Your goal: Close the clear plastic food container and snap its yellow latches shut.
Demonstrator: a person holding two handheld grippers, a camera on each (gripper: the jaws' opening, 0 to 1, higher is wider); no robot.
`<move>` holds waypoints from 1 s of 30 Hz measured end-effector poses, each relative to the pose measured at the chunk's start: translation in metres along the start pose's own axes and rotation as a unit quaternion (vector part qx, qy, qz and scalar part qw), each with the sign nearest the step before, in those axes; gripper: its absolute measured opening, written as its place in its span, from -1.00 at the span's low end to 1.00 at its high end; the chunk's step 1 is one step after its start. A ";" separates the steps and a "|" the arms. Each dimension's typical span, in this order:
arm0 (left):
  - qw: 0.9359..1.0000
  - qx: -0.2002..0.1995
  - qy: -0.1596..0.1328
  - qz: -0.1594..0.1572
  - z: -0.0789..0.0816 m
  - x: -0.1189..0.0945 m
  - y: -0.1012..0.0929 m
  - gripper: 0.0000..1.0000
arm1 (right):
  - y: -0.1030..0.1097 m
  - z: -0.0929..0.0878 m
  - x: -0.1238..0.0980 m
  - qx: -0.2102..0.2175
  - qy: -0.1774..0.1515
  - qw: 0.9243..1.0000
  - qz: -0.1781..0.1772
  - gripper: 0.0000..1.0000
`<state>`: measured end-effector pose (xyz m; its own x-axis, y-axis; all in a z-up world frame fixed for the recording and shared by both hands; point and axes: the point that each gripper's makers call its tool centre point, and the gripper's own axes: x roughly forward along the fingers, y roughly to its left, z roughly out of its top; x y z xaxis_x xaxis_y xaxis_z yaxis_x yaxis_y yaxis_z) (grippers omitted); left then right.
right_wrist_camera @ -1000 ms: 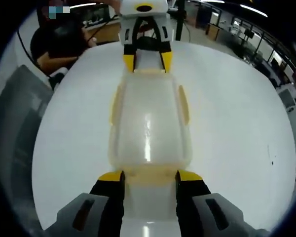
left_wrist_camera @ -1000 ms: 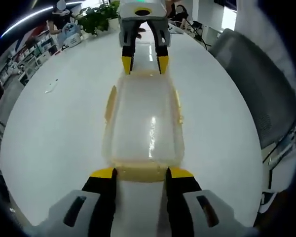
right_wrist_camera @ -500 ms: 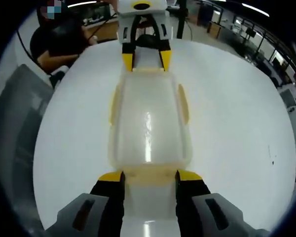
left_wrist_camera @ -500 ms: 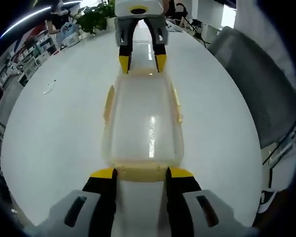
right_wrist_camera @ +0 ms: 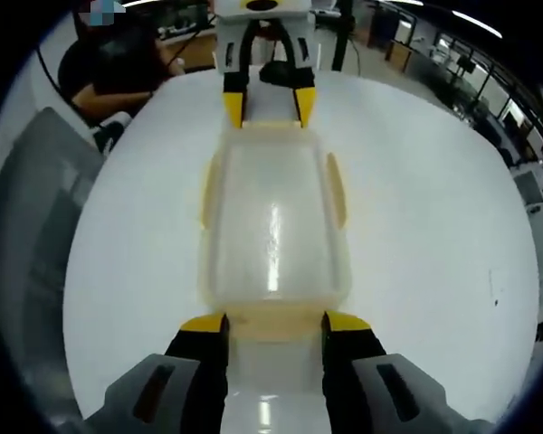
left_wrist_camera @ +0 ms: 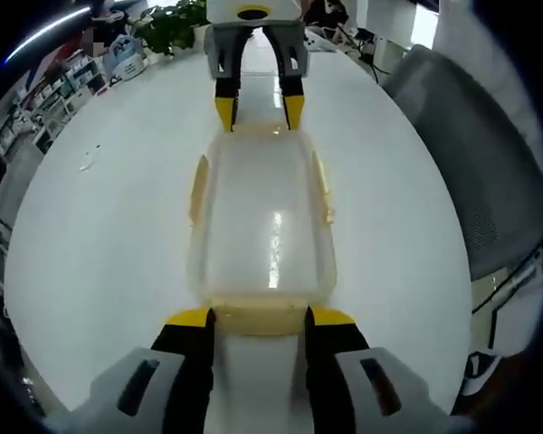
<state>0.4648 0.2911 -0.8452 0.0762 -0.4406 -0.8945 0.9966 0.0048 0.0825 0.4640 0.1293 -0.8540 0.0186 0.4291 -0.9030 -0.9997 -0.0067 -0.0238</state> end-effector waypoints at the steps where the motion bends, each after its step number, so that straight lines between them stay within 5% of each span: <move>1: 1.000 -0.001 0.000 0.001 0.000 -0.001 0.000 -0.22 | 0.000 0.001 -0.002 0.001 -0.001 1.000 -0.001 -0.21; 30: 1.000 0.019 -0.005 0.022 0.047 -0.028 0.000 -0.21 | 0.006 -0.007 -0.054 -0.003 -0.004 1.000 -0.031 -0.21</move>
<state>0.4614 0.2610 -0.7993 0.1191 -0.4498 -0.8852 0.9903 -0.0104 0.1385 0.4569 0.1001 -0.8087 0.0798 0.4367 -0.8961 -0.9966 0.0150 -0.0814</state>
